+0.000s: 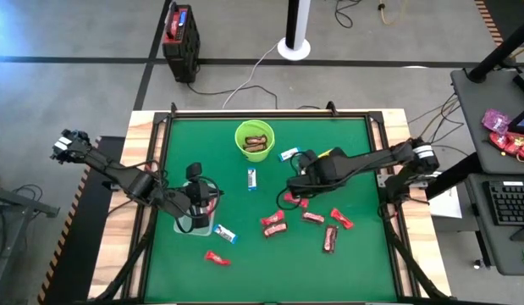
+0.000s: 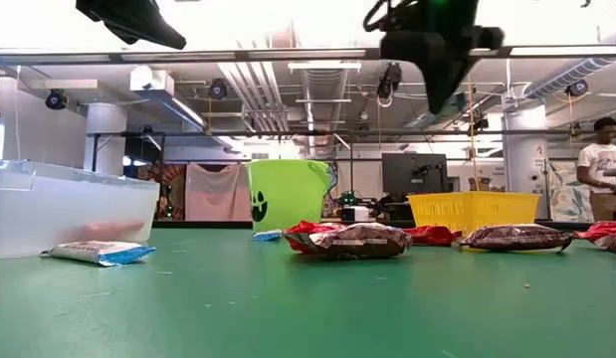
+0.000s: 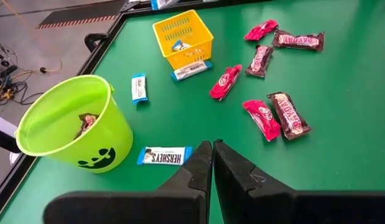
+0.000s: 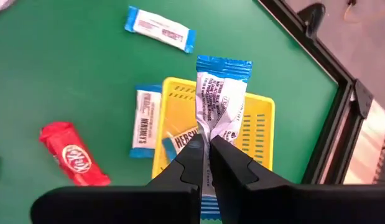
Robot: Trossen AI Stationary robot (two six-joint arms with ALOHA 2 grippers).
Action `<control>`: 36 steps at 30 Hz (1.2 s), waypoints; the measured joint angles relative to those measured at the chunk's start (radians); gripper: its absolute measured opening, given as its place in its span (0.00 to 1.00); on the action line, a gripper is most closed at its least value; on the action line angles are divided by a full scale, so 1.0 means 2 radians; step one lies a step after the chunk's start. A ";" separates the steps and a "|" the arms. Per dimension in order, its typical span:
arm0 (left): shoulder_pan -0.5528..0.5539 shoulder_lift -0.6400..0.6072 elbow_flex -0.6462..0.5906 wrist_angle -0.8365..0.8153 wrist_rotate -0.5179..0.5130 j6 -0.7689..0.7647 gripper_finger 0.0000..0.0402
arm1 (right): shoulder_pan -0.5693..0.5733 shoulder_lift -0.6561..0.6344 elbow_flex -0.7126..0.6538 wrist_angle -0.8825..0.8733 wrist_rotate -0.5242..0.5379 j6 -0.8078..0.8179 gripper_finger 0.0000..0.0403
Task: Sort candy by brand, put in halloween buckets
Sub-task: Put the white chocolate bar into the yellow bin, then put the red chocolate bar into the transparent bin
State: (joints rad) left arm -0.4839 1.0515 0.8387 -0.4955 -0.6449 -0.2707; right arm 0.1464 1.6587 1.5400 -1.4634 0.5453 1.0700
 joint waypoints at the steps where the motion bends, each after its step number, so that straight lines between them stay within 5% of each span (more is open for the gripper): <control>1: 0.000 0.000 0.000 0.000 0.000 0.000 0.00 | -0.002 -0.006 -0.009 0.004 0.000 0.004 0.04; 9: 0.000 0.000 0.000 0.009 0.000 0.000 0.00 | -0.030 -0.015 -0.091 0.040 -0.013 -0.005 0.04; 22: 0.002 0.027 0.000 0.030 0.000 0.000 0.00 | -0.100 -0.095 -0.235 0.259 -0.103 -0.157 0.06; 25: 0.004 0.034 0.000 0.042 0.000 0.000 0.00 | -0.118 -0.142 -0.279 0.306 -0.146 -0.180 0.11; 36: 0.009 0.046 0.000 0.068 0.000 -0.004 0.00 | -0.122 -0.241 -0.335 0.334 -0.161 -0.152 0.42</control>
State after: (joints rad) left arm -0.4667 1.1437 0.8387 -0.3595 -0.6456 -0.2793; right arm -0.0986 1.1777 0.8707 -0.7946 0.2237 0.7657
